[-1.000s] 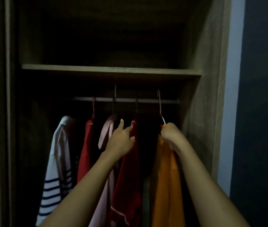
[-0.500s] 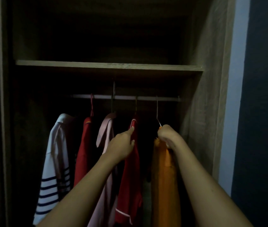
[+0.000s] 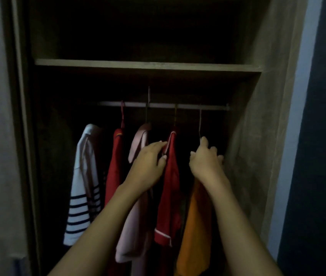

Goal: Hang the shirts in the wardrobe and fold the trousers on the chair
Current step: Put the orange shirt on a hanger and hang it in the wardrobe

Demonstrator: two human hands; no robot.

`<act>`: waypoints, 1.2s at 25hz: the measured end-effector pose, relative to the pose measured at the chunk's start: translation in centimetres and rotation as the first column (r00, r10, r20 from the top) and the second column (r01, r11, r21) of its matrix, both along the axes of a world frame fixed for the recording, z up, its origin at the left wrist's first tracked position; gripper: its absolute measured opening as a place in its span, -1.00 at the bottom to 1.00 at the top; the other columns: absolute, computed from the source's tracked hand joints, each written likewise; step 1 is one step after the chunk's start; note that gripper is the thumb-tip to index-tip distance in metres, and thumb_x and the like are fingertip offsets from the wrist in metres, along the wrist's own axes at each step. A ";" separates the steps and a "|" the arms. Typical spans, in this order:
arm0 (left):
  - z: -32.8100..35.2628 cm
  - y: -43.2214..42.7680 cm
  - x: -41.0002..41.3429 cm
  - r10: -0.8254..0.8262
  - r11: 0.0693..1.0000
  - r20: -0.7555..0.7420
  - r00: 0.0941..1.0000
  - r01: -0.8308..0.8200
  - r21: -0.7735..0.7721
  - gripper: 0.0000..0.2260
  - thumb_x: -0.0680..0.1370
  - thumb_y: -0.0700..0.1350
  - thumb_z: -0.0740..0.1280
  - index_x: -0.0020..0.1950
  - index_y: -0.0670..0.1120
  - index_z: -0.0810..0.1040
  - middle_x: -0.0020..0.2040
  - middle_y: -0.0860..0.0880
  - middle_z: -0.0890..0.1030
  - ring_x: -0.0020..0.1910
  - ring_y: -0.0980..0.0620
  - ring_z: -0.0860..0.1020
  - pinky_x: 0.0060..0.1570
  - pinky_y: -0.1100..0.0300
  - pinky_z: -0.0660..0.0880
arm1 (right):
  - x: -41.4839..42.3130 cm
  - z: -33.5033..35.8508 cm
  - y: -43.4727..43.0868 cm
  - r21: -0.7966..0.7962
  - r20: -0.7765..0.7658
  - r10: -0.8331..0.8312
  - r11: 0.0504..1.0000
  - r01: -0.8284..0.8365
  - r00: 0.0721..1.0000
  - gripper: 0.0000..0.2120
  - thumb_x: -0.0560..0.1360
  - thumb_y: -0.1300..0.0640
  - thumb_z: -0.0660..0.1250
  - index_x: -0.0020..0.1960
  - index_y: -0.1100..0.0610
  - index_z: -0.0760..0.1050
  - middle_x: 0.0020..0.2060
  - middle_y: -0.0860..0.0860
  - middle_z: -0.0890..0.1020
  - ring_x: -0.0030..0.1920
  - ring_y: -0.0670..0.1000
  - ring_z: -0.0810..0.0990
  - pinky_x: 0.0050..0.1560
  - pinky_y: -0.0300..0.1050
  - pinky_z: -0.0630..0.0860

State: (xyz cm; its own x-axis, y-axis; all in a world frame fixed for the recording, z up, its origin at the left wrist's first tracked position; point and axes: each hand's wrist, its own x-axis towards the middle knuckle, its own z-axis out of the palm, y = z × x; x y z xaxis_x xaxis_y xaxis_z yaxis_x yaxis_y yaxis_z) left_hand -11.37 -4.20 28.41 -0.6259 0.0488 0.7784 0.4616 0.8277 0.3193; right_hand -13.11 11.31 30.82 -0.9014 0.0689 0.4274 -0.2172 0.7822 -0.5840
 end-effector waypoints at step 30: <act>-48.8 -36.1 48.4 0.417 0.179 0.856 0.305 -0.951 0.252 -0.87 0.59 -0.17 0.23 0.05 -0.01 0.54 -0.09 0.06 0.64 -0.18 0.16 0.59 -0.27 0.42 0.41 | 27.2 -50.1 -42.7 -0.293 0.687 0.641 0.676 -0.676 0.343 -0.81 0.54 0.26 0.20 0.08 0.05 0.47 -0.04 0.01 0.59 -0.09 -0.04 0.53 -0.10 -0.15 0.45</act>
State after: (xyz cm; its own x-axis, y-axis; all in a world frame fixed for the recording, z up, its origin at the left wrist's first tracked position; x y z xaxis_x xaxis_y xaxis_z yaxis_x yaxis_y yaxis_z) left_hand 37.03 -40.32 -20.34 -0.2754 -0.9458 -0.1723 -0.6619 0.0565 0.7475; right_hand 14.08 -31.42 -19.27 -0.6343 -0.6866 -0.3554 -0.2223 0.6023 -0.7667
